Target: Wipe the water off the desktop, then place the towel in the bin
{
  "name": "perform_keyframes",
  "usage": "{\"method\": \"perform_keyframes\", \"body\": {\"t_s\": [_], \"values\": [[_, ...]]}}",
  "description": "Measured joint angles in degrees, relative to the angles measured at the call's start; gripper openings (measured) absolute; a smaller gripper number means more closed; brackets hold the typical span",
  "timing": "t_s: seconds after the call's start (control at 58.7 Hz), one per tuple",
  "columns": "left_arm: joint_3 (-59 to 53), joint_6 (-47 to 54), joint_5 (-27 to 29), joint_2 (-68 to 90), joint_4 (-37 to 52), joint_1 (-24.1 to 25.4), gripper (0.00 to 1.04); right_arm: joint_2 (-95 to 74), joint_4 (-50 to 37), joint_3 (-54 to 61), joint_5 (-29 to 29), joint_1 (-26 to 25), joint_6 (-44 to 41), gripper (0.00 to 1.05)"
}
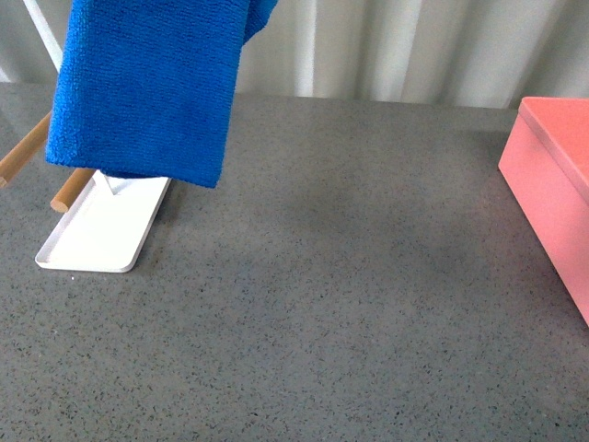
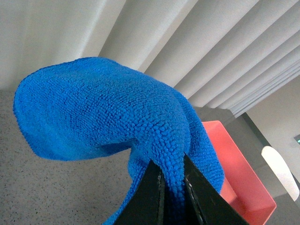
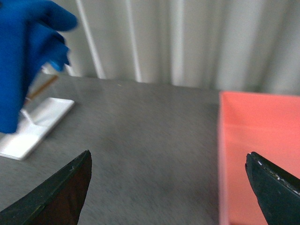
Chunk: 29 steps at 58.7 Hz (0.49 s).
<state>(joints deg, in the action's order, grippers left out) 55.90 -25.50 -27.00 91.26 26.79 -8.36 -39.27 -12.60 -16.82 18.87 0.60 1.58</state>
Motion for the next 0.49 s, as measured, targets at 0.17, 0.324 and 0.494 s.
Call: {"method": "perform_keyframes", "body": {"t_s": [0.17,0.324,0.494], "values": [[0.00,0.00,0.04,0.02,0.00,0.07,0.04,-32.50,-2.69,-20.11,1.81,5.25,2.43,0.98],[0.00,0.00,0.09,0.02,0.00,0.11,0.04,-48.65,1.90,-33.59,5.03,11.04,4.50,0.98],[0.00,0.00,0.04,0.02,0.00,0.11,0.04,-50.53,0.00,-37.44,9.20,17.53,5.16,0.98]]}}
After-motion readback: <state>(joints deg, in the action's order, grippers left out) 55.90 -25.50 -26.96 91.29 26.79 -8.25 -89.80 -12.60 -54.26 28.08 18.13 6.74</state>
